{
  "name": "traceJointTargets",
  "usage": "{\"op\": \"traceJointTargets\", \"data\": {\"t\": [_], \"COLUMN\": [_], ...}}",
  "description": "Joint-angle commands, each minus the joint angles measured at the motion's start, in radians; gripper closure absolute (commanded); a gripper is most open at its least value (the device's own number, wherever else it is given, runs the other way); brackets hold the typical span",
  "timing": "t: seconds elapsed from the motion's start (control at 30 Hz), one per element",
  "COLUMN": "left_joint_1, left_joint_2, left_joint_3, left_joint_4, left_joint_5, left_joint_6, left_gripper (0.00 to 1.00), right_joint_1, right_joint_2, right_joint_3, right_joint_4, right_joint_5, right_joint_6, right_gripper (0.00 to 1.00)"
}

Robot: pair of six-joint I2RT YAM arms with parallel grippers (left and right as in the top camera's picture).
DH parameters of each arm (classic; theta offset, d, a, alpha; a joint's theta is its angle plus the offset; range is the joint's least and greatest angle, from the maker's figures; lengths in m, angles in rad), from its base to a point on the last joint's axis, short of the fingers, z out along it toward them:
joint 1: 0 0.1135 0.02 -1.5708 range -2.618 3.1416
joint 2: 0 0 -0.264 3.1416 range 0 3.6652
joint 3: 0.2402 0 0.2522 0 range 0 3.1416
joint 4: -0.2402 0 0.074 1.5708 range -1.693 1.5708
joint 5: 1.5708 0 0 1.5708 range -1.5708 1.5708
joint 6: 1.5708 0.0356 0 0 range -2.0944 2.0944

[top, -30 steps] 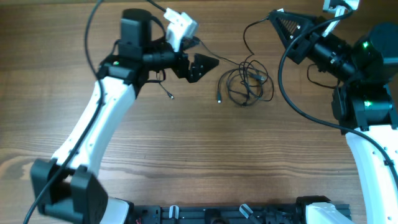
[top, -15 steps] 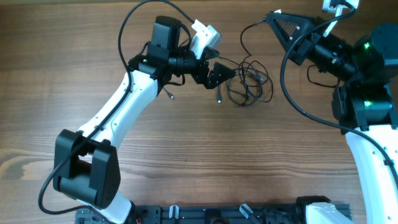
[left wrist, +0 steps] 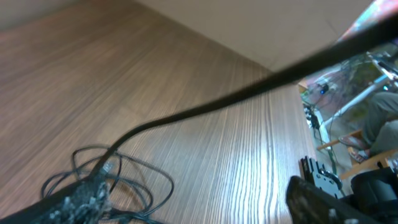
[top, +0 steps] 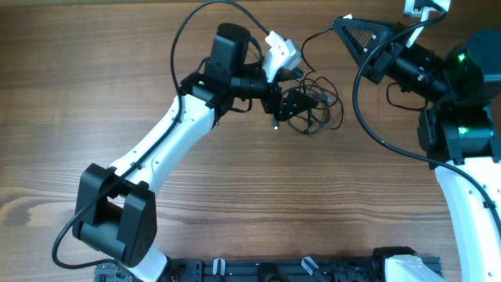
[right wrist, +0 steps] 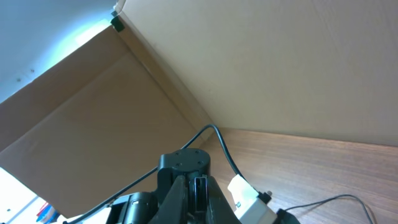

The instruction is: Untangle cables

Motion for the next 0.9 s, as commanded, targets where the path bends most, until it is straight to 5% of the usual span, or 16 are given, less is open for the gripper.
{"op": "traceJointTargets", "data": {"t": [0.0, 0.27, 0.33, 0.77, 0.8, 0.87], "left_joint_1": [-0.023, -0.031, -0.031, 0.006, 0.007, 0.007], "left_joint_2": [0.003, 0.003, 0.003, 0.0, 0.0, 0.0], "left_joint_3": [0.016, 0.016, 0.016, 0.016, 0.016, 0.016], "left_joint_4": [0.054, 0.141, 0.148, 0.254, 0.26, 0.262], "left_joint_5": [0.023, -0.043, -0.069, -0.039, -0.001, 0.081], "left_joint_6": [-0.01, -0.044, -0.057, -0.149, -0.149, -0.149], "left_gripper": [0.14, 0.68, 0.96, 0.96, 0.92, 0.66], "right_joint_1": [0.003, 0.003, 0.003, 0.003, 0.003, 0.003], "right_joint_2": [0.004, 0.004, 0.004, 0.004, 0.004, 0.004], "right_joint_3": [0.021, 0.021, 0.021, 0.021, 0.021, 0.021], "right_joint_4": [0.006, 0.012, 0.012, 0.005, 0.005, 0.003], "right_joint_5": [-0.029, -0.047, -0.047, -0.047, -0.046, -0.047], "right_joint_6": [0.011, 0.014, 0.014, 0.011, 0.01, 0.006], "right_gripper": [0.96, 0.95, 0.95, 0.95, 0.96, 0.95]}}
